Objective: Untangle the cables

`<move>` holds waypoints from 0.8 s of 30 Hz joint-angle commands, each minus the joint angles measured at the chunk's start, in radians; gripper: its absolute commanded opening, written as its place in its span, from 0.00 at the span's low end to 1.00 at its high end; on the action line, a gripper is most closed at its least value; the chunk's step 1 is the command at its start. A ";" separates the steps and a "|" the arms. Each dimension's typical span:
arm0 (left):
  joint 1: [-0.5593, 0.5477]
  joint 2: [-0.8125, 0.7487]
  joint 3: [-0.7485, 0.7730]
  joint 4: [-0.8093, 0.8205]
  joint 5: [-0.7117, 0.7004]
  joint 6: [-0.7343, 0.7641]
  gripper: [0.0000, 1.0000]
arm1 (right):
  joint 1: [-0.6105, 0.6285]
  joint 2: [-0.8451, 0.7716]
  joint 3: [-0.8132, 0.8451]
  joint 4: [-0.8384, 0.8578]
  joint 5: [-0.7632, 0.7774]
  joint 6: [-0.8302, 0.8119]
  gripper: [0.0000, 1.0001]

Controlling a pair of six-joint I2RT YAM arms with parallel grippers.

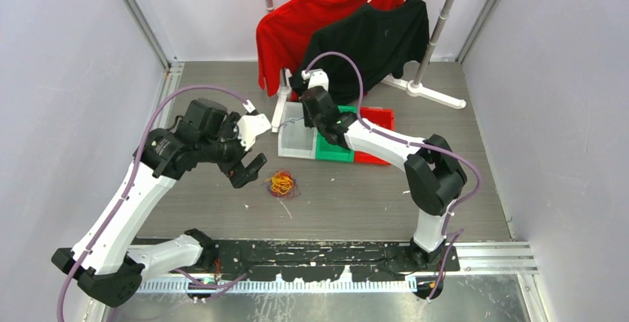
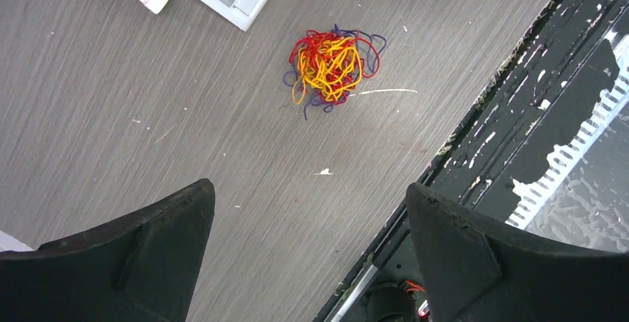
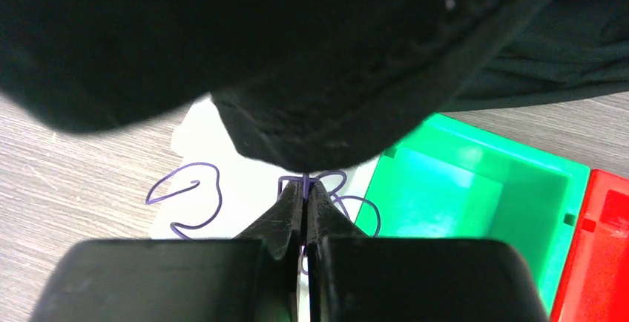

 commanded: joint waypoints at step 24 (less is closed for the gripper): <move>0.008 -0.023 0.036 0.064 -0.006 -0.006 0.99 | -0.050 -0.113 0.029 -0.119 0.100 -0.031 0.01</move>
